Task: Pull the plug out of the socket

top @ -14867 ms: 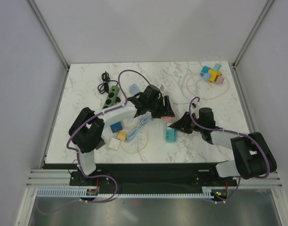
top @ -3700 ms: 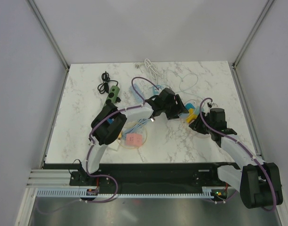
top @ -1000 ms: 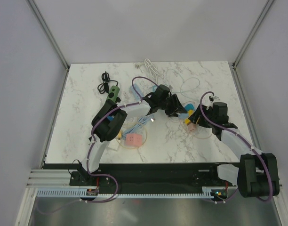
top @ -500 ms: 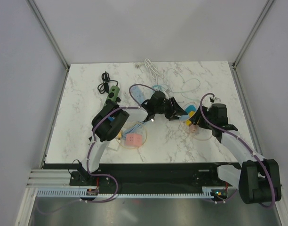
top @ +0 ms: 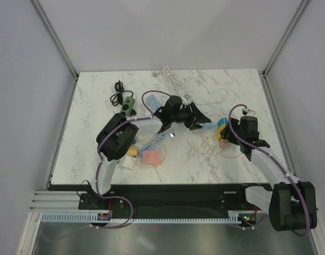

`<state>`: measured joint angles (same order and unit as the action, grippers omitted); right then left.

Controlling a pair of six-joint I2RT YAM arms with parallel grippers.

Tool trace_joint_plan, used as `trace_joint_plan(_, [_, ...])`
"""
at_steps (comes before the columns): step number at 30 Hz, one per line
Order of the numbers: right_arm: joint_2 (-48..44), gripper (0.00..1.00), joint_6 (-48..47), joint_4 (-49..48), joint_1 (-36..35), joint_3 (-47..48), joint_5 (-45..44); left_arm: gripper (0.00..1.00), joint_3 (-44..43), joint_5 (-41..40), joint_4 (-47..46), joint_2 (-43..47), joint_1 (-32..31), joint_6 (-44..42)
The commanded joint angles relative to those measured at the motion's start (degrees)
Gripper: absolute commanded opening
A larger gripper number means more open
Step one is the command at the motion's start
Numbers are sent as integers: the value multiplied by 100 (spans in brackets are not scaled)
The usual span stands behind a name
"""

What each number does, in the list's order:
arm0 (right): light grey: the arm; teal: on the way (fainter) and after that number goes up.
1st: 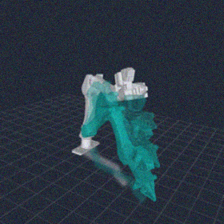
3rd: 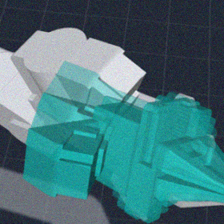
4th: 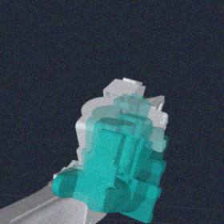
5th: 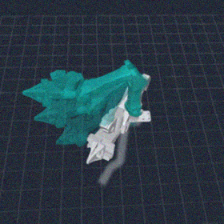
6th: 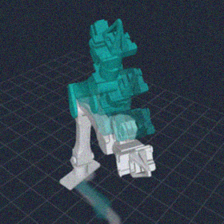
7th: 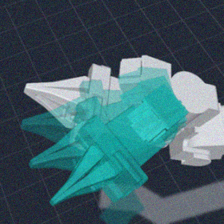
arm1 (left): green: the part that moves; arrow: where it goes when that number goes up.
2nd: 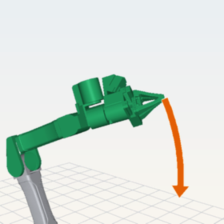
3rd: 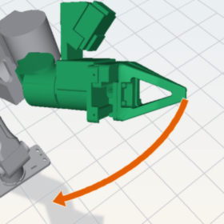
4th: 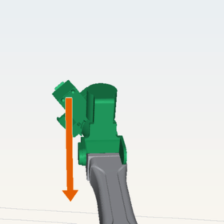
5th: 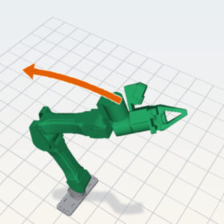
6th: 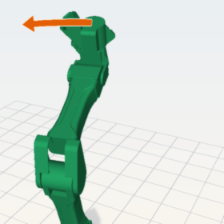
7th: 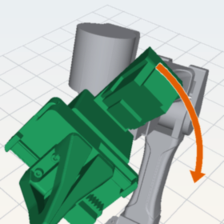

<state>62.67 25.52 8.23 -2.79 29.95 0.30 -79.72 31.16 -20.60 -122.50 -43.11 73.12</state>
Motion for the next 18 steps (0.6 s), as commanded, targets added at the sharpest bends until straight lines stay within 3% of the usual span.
trace_joint_plan(1, [-27,0,-214,214,59,46,-680,2,317,481,-906,146,224,881])
trace_joint_plan(8, [-431,0,-153,126,59,-95,-390,6,-411,-821,1925,1078,435,-1963])
trace_joint_plan(9, [-458,0,-152,126,59,-95,-285,15,-552,-883,2233,1088,548,-2203])
trace_joint_plan(11, [-484,0,-91,135,50,-95,-144,24,-982,-927,2972,1026,776,-2765])
trace_joint_plan(12, [-476,0,-73,126,59,-86,-39,34,-1079,-927,3122,956,848,-2899])
trace_joint_plan(14, [-467,0,23,109,59,-86,198,43,-1203,-831,3438,886,1093,-3171])
trace_joint_plan(15, [-458,0,67,65,50,-104,286,56,-1212,-796,3509,833,1164,-3233])
trace_joint_plan(18, [-449,0,181,-14,59,-130,497,82,-1195,-664,3738,798,1410,-3374])
